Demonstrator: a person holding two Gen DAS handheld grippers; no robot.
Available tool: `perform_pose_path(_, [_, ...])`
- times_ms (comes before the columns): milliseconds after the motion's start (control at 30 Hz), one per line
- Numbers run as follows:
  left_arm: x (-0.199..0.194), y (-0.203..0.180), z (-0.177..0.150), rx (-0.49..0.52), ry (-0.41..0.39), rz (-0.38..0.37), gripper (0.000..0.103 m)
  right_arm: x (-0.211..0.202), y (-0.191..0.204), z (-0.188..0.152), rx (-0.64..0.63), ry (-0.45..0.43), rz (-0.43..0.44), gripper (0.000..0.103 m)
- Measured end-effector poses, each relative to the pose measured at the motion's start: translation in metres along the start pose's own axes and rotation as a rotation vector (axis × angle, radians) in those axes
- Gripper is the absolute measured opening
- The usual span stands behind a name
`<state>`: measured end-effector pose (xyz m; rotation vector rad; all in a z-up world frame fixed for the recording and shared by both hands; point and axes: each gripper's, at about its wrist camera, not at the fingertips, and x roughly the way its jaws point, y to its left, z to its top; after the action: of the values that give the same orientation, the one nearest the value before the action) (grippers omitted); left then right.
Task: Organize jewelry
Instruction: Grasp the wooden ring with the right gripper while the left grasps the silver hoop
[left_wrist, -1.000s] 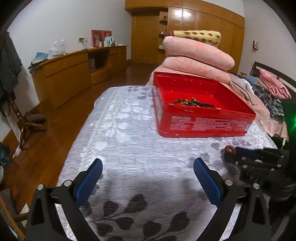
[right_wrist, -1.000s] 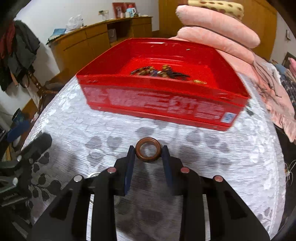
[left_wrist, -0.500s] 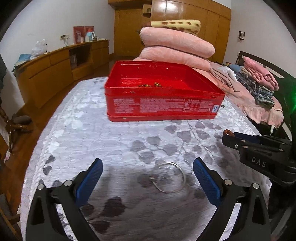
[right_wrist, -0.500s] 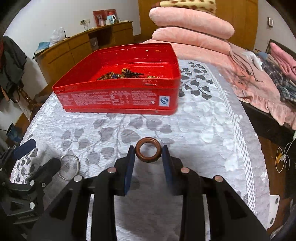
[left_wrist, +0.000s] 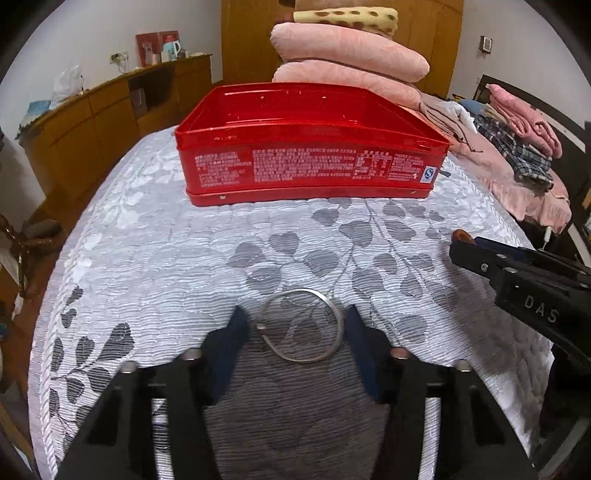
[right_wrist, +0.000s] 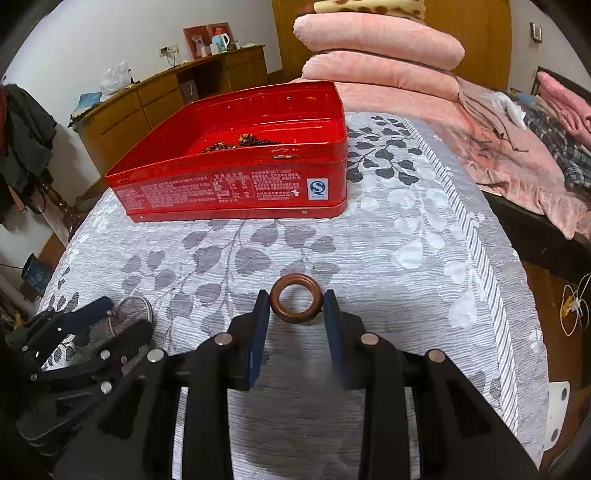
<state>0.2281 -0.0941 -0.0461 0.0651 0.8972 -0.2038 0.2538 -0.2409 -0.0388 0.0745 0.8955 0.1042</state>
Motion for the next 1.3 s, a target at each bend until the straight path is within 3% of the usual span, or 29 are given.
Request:
perform_pose_path(233, [-0.004, 0.004, 0.002, -0.009, -0.013, -0.021, 0.046, 0.000, 0.008, -0.001, -0.016, 0.002, 0.010, 0.028])
perform_pose_path(267, [-0.005, 0.005, 0.002, -0.011, -0.018, -0.012, 0.021, 0.000, 0.009, -0.001, -0.019, 0.001, 0.010, 0.028])
perform_pose_path(300, [-0.005, 0.008, 0.002, -0.026, -0.012, -0.044, 0.007, -0.001, 0.010, 0.000, -0.022, 0.000, 0.009, 0.029])
perform_pose_path(333, [-0.005, 0.012, 0.003, -0.046, -0.002, -0.079, 0.006, -0.002, 0.011, 0.000, -0.024, -0.002, 0.009, 0.029])
perform_pose_path(500, [-0.006, 0.019, 0.004, -0.061, -0.001, -0.089, 0.006, -0.005, 0.015, 0.001, -0.033, -0.007, 0.006, 0.029])
perform_pose_path(567, [-0.008, 0.023, 0.005, -0.071, -0.002, -0.094, 0.008, -0.005, 0.015, 0.001, -0.033, -0.005, 0.006, 0.029])
perform_pose_path(600, [-0.010, 0.024, 0.005, -0.075, -0.001, -0.097, 0.017, -0.006, 0.016, 0.000, -0.033, -0.004, 0.005, 0.029])
perform_pose_path(633, [-0.012, 0.026, 0.005, -0.082, -0.002, -0.100, 0.035, -0.006, 0.016, 0.000, -0.032, -0.003, 0.004, 0.029])
perform_pose_path(700, [-0.017, 0.027, 0.006, -0.085, -0.016, -0.105, 0.055, -0.005, 0.015, -0.001, -0.029, -0.002, 0.006, 0.029])
perform_pose_path(867, [-0.009, 0.008, 0.005, -0.014, 0.011, -0.097, 0.058, -0.006, 0.014, 0.000, -0.026, -0.005, 0.012, 0.028])
perform_pose_path(967, [-0.003, -0.003, 0.001, 0.036, 0.009, -0.053, 0.059, -0.007, 0.013, -0.001, -0.029, -0.007, 0.014, 0.028])
perform_pose_path(1033, [-0.004, -0.003, 0.001, 0.038, 0.002, -0.042, 0.048, -0.007, 0.013, -0.002, -0.029, -0.006, 0.017, 0.028])
perform_pose_path(1100, [-0.005, -0.002, 0.001, 0.033, -0.001, -0.047, 0.047, -0.007, 0.013, -0.003, -0.027, -0.006, 0.020, 0.028])
perform_pose_path(1133, [-0.006, 0.000, 0.001, 0.032, -0.006, -0.048, 0.034, -0.007, 0.014, -0.003, -0.026, -0.007, 0.022, 0.028])
perform_pose_path(1167, [-0.006, 0.002, 0.001, 0.027, -0.004, -0.039, 0.009, -0.007, 0.014, -0.003, -0.026, -0.006, 0.023, 0.028])
perform_pose_path(1300, [-0.005, 0.012, 0.001, -0.003, 0.006, -0.094, 0.006, -0.009, 0.017, -0.005, -0.033, -0.006, 0.026, 0.029])
